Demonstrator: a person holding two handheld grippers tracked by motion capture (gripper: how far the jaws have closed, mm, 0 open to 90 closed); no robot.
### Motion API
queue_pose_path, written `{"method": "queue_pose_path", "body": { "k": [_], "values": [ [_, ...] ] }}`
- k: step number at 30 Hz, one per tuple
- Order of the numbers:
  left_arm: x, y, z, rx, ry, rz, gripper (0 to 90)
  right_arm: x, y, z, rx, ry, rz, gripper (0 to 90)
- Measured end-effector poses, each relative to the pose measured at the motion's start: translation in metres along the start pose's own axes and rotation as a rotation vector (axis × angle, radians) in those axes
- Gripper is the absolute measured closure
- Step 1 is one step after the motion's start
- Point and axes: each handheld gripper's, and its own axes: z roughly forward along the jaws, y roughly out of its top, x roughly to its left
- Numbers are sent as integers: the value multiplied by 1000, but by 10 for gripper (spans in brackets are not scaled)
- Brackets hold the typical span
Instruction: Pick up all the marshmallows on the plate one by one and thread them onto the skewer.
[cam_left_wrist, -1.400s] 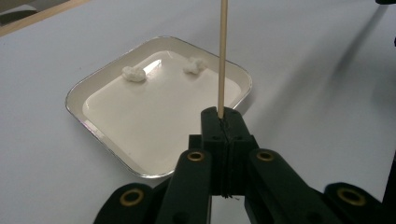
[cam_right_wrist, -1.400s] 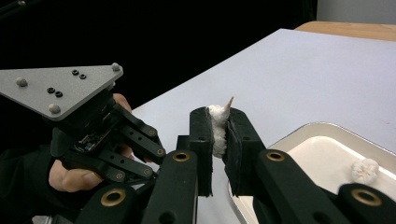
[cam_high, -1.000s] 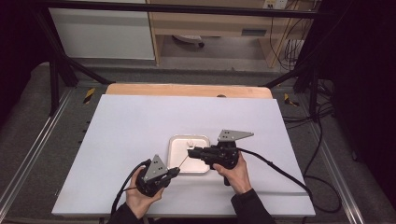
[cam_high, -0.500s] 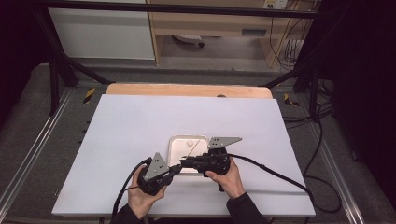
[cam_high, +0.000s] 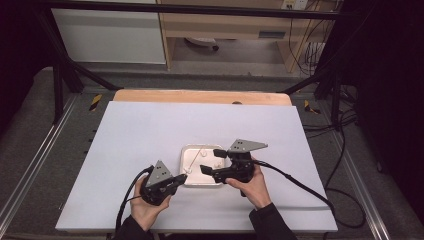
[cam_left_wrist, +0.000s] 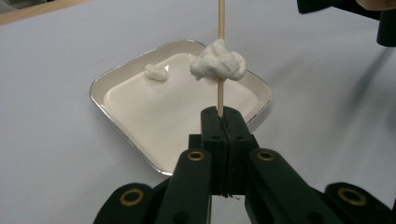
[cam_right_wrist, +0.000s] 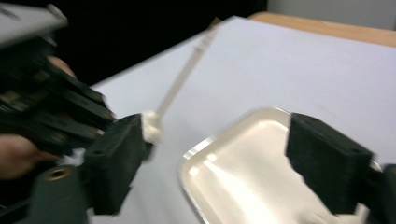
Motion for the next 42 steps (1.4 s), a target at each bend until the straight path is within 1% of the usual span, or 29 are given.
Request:
{"method": "queue_pose_path", "body": {
  "k": [3, 5, 7, 10, 11, 15, 16, 19, 23, 26, 29, 31, 33, 35, 42],
  "values": [
    [3, -2, -1, 4, 0, -10, 890, -10, -5, 5, 102, -71, -40, 134],
    [5, -3, -1, 8, -5, -18, 890, -16, -11, 10, 146, -118, -83, 168],
    [5, -4, -1, 11, -6, -19, 890, -22, -17, 15, 177, -144, -104, 205],
    [6, -5, -1, 15, -7, -16, 889, -32, -22, 24, 240, -150, -111, 289],
    [6, -5, -1, 13, -8, -16, 889, -35, -23, 27, 259, -155, -111, 331],
    [6, -5, -1, 13, -11, -15, 889, -43, -28, 36, 302, -159, -115, 445],
    [6, -5, 0, 14, -12, -16, 889, -45, -29, 38, 303, -167, -126, 482],
    [6, -6, 0, 17, -15, -17, 889, -47, -32, 43, 324, -177, -141, 555],
    [6, -6, 1, 21, -18, -9, 889, -49, -35, 46, 341, -187, -154, 596],
    [5, -6, 1, 21, -21, -9, 889, -49, -35, 48, 343, -193, -159, 618],
    [6, -6, 2, 23, -23, -9, 889, -49, -36, 48, 351, -191, -154, 658],
    [5, -6, 2, 23, -23, -8, 889, -48, -37, 49, 359, -189, -144, 681],
    [6, -6, 2, 22, -24, -7, 889, -48, -38, 50, 368, -177, -129, 695],
    [6, -6, 2, 24, -24, -7, 889, -48, -38, 50, 369, -179, -112, 708],
    [5, -6, 3, 28, -29, -2, 889, -48, -36, 47, 363, -190, -79, 749]
  ]
}}
